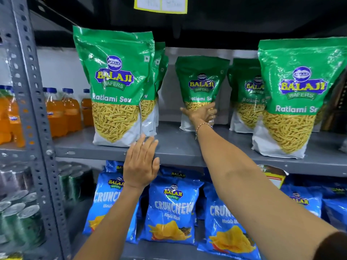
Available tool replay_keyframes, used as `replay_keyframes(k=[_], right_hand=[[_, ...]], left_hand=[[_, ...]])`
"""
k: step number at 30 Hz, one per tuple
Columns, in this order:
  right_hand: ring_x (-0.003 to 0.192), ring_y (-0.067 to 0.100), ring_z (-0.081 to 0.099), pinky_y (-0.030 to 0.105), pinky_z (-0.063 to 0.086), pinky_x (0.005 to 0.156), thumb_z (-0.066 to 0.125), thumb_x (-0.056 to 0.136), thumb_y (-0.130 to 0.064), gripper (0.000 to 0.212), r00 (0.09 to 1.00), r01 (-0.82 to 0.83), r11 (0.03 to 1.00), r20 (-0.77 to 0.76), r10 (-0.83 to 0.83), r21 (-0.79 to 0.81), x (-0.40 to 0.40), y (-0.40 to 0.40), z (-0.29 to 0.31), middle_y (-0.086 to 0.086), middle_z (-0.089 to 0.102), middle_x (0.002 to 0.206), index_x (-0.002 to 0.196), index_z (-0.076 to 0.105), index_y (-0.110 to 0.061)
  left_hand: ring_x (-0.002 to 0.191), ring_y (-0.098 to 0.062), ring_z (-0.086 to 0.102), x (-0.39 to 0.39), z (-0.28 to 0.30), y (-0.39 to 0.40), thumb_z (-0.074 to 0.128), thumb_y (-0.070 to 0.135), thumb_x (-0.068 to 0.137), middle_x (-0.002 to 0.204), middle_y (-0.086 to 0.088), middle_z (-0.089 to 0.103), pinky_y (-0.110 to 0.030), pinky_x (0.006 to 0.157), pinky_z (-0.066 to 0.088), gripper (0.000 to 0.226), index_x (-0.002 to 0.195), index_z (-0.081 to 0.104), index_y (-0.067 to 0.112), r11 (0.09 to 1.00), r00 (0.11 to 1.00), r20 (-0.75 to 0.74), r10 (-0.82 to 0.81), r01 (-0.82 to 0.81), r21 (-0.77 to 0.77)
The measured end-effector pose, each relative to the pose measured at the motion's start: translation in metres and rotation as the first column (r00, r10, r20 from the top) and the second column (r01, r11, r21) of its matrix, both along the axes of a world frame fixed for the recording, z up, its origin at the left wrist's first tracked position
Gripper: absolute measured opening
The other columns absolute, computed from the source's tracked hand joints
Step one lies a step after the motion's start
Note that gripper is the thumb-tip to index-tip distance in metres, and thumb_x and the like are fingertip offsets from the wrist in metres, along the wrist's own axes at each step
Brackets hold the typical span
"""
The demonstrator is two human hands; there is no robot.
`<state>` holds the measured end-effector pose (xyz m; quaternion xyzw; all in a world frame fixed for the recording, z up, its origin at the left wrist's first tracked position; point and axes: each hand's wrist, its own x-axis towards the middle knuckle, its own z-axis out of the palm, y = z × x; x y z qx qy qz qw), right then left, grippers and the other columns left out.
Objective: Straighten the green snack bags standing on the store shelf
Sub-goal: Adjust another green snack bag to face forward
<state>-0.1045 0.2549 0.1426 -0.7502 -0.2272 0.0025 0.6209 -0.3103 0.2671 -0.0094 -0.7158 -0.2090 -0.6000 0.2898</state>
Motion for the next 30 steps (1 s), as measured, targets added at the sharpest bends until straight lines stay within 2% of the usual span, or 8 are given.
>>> replay_keyframes(k=[6,10,12,15,19,30], right_hand=[[0.147,0.036,0.0,0.051,0.005,0.12,0.084,0.07,-0.025,0.125,1.0,-0.009,1.0,-0.02,0.009,0.021,0.005,0.006,0.005,0.019,-0.002,0.158,0.151,-0.01,-0.007],[0.147,0.037,0.0,0.05,0.006,0.12,0.084,0.069,-0.028,0.125,1.0,-0.027,1.0,-0.001,0.027,-0.003,-0.002,0.001,0.01,0.02,-0.003,0.158,0.151,-0.009,-0.009],[0.145,0.037,0.009,0.05,0.011,0.119,0.085,0.066,-0.031,0.125,0.998,0.07,0.998,0.005,-0.07,-0.007,-0.021,-0.042,0.003,0.021,0.005,0.157,0.15,-0.004,-0.009],[0.139,0.034,0.022,0.051,0.02,0.113,0.087,0.061,-0.035,0.127,0.994,0.098,0.994,0.048,-0.096,-0.045,-0.025,-0.049,0.0,0.018,0.017,0.15,0.15,0.001,-0.007],[0.139,0.035,0.022,0.051,0.021,0.112,0.085,0.063,-0.037,0.128,0.996,0.06,0.994,0.075,-0.053,-0.092,-0.035,-0.052,-0.003,0.017,0.018,0.148,0.15,-0.003,-0.006],[0.136,0.038,0.028,0.052,0.031,0.107,0.082,0.064,-0.044,0.122,0.981,0.112,0.99,0.169,-0.097,-0.08,-0.073,-0.091,-0.009,0.019,0.024,0.146,0.149,0.004,-0.006]], left_hand=[[0.131,-0.029,0.045,0.003,0.005,0.001,0.024,0.031,0.102,0.128,-0.013,0.063,-0.039,0.112,0.028,0.046,0.13,0.052,0.007,0.999,1.0,0.012,0.025,-0.025,0.033],[0.131,-0.029,0.044,0.006,0.009,0.005,0.025,0.03,0.102,0.129,-0.013,0.062,-0.038,0.114,0.025,0.046,0.131,0.052,0.007,1.0,1.0,0.021,0.021,-0.021,0.018],[0.131,-0.029,0.043,-0.008,0.008,-0.022,0.026,0.03,0.101,0.129,-0.013,0.061,-0.038,0.113,0.025,0.045,0.131,0.051,0.007,0.999,0.999,0.021,-0.048,0.048,-0.013],[0.13,-0.03,0.044,-0.005,0.003,-0.024,0.027,0.029,0.101,0.128,-0.014,0.062,-0.039,0.112,0.027,0.045,0.13,0.051,0.006,0.999,1.0,-0.008,-0.019,0.019,-0.041],[0.128,-0.031,0.046,-0.008,0.004,-0.017,0.026,0.029,0.102,0.127,-0.015,0.062,-0.04,0.111,0.027,0.046,0.129,0.053,0.004,0.997,1.0,-0.027,-0.007,0.004,-0.081],[0.129,-0.033,0.044,-0.013,0.007,-0.025,0.024,0.031,0.103,0.128,-0.017,0.06,-0.043,0.11,0.028,0.05,0.13,0.054,0.001,0.982,0.996,-0.079,-0.032,0.017,-0.187]])
